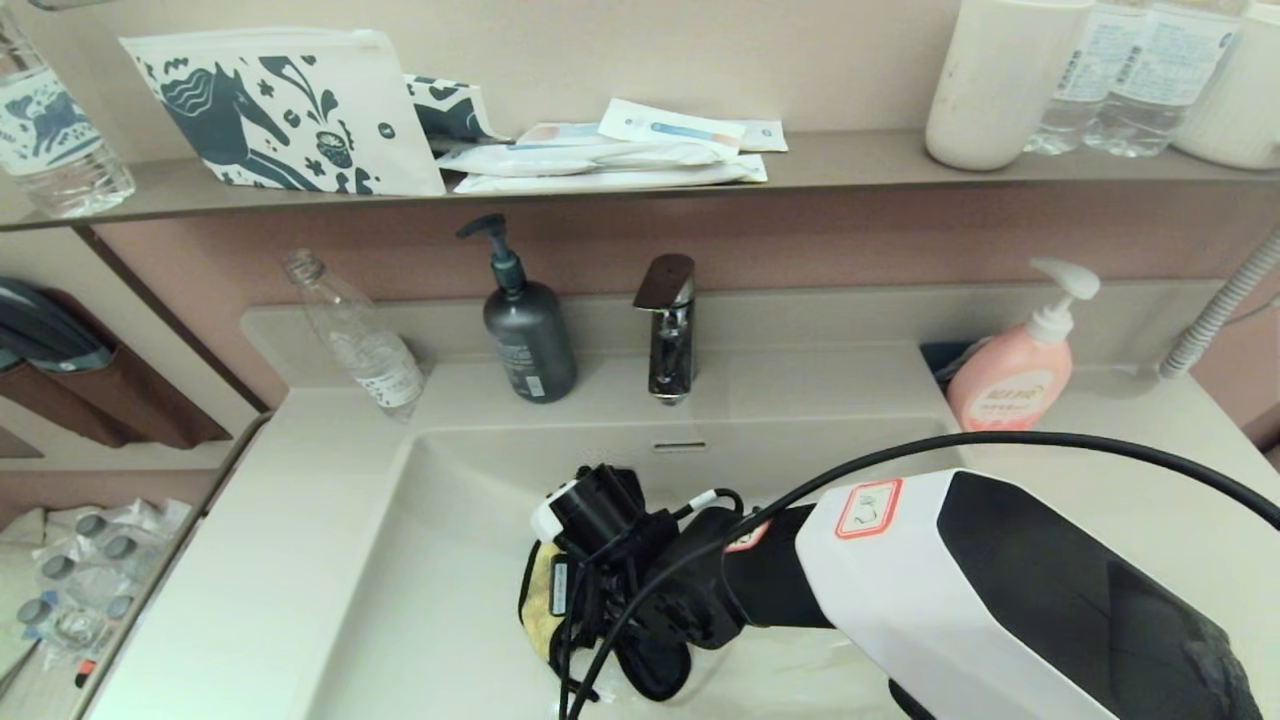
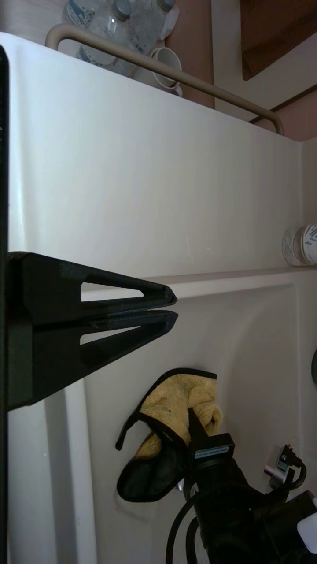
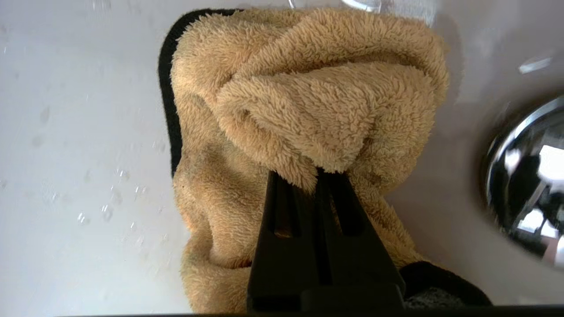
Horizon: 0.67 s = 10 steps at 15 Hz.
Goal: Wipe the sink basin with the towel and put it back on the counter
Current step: Wipe the sink
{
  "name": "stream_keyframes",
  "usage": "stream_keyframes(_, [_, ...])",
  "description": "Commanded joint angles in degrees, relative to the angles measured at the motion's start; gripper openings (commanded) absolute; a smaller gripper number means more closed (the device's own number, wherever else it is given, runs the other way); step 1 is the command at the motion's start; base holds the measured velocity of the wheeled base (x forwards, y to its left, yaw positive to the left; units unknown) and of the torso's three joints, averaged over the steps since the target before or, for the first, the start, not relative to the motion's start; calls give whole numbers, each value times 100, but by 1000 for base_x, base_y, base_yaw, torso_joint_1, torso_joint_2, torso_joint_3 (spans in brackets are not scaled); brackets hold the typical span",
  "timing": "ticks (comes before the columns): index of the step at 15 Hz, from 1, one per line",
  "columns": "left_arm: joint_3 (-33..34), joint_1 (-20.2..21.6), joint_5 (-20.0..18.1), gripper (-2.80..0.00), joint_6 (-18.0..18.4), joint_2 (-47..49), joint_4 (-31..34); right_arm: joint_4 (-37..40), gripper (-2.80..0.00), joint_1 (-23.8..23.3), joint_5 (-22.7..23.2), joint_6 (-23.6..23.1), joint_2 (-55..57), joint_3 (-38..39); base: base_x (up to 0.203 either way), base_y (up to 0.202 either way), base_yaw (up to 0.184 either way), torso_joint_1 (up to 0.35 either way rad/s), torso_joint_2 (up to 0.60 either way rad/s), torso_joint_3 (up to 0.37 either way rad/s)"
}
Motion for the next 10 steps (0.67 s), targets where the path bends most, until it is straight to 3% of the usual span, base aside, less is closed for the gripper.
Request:
stream_keyframes(1, [0,1,-1,-280,-1,9,-1,18,-280,-77,-99,-136,259,-281,0,0,0,0,0,0])
stream_keyframes(5, [0,1,-1,-280,-1,9,-1,13,-280,-163,-635,-622,535,-641,0,0,0,0,0,0])
stream_keyframes(10, [0,1,-1,-280,-1,9,-1,371,-280,-358,-1097,-732,460,-637,0,0,0,0,0,0])
